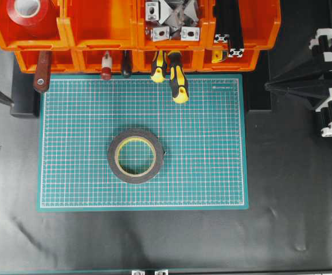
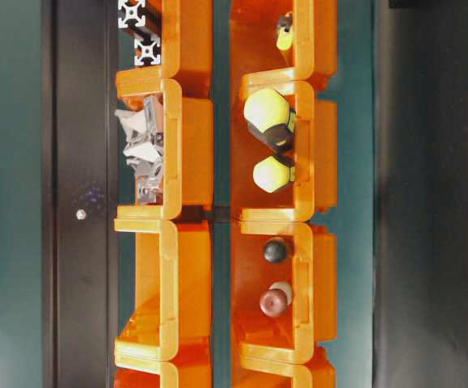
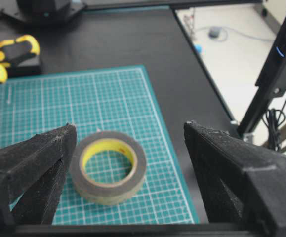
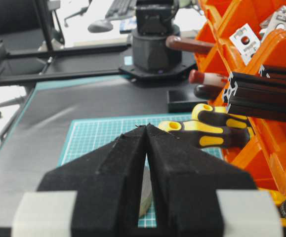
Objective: Pick foam from container rack with left arm.
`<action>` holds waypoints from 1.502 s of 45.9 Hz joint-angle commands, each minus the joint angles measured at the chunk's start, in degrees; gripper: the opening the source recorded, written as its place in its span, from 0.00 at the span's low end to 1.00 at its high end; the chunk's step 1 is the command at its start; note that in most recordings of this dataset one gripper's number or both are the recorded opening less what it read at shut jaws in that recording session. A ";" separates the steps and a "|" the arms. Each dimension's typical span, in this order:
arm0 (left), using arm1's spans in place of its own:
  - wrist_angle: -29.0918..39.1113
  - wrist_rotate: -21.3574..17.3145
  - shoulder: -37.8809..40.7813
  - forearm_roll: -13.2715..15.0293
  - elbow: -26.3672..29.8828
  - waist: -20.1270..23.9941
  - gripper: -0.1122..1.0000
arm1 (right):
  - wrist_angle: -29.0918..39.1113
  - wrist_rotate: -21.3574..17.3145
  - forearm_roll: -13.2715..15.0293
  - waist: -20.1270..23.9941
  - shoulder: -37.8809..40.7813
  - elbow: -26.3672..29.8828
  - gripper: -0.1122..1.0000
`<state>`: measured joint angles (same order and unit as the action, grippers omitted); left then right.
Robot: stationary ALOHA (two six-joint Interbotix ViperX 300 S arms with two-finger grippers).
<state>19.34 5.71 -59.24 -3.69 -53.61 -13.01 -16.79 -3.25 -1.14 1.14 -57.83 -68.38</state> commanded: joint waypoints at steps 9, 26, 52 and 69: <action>-0.35 0.18 0.00 -0.09 0.62 0.35 0.86 | 0.00 0.00 -0.18 0.09 0.18 0.62 0.10; -0.62 0.79 0.09 -0.09 0.62 0.35 0.86 | 0.26 0.09 -0.18 0.00 -1.05 -0.44 0.10; -0.70 0.79 -0.18 -0.09 0.35 0.35 0.86 | 11.51 0.18 0.00 -0.53 -2.90 -0.79 0.10; -0.70 0.88 -0.44 -0.09 -1.85 0.44 0.86 | 11.78 1.32 0.44 -2.29 -6.24 0.26 0.10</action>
<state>19.16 6.50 -59.59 -3.60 -55.81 -12.74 -5.36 -1.93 -0.97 -0.97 -64.34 -69.96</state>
